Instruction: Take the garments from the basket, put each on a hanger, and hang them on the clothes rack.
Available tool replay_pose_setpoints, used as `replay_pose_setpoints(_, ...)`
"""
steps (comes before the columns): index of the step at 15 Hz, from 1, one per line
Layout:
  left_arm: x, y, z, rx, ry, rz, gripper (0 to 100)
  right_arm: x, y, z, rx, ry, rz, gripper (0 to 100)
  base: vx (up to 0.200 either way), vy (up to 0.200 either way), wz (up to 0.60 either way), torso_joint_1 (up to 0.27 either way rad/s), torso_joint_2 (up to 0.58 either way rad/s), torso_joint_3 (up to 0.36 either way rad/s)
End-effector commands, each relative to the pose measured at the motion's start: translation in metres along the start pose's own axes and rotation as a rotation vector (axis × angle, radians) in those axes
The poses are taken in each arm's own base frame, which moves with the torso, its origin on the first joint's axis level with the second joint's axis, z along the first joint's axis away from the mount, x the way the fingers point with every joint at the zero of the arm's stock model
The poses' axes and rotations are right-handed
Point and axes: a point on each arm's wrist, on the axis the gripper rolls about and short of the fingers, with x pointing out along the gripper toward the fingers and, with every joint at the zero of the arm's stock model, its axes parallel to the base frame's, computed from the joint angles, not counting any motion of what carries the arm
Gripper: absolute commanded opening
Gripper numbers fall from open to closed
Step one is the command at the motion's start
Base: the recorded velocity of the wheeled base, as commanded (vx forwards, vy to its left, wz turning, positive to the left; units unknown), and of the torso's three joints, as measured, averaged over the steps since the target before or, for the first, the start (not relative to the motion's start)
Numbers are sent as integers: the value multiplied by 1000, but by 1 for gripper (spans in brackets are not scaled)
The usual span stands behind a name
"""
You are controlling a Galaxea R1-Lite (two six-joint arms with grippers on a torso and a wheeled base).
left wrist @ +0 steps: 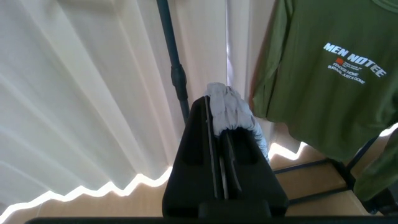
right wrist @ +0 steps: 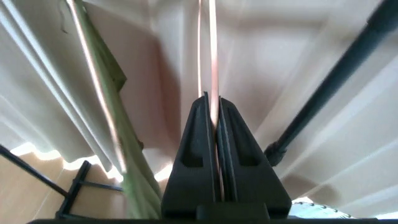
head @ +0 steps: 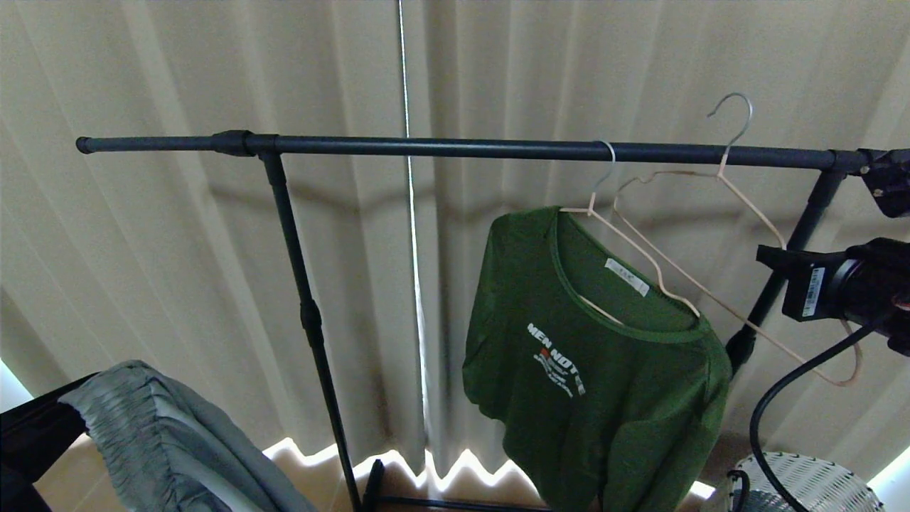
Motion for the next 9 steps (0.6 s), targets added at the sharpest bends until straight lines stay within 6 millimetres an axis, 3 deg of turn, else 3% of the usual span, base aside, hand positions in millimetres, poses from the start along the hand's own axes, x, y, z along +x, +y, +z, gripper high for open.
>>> replay_pose_setpoints(1,0,0,0,-1,1,0,0,-10,-5,1,8,-23,-12,0,0,0,0,0,0,0)
replay_pose_setpoints(7,0,0,0,0,0,2,0,-46,-12,-8,12,-69,9,0,0,0,0,0,0,0)
replay_pose_setpoints(9,0,0,1,0,-2,2,0,-53,-13,-13,11,-71,10,0,-200,0,0,2,5,-2)
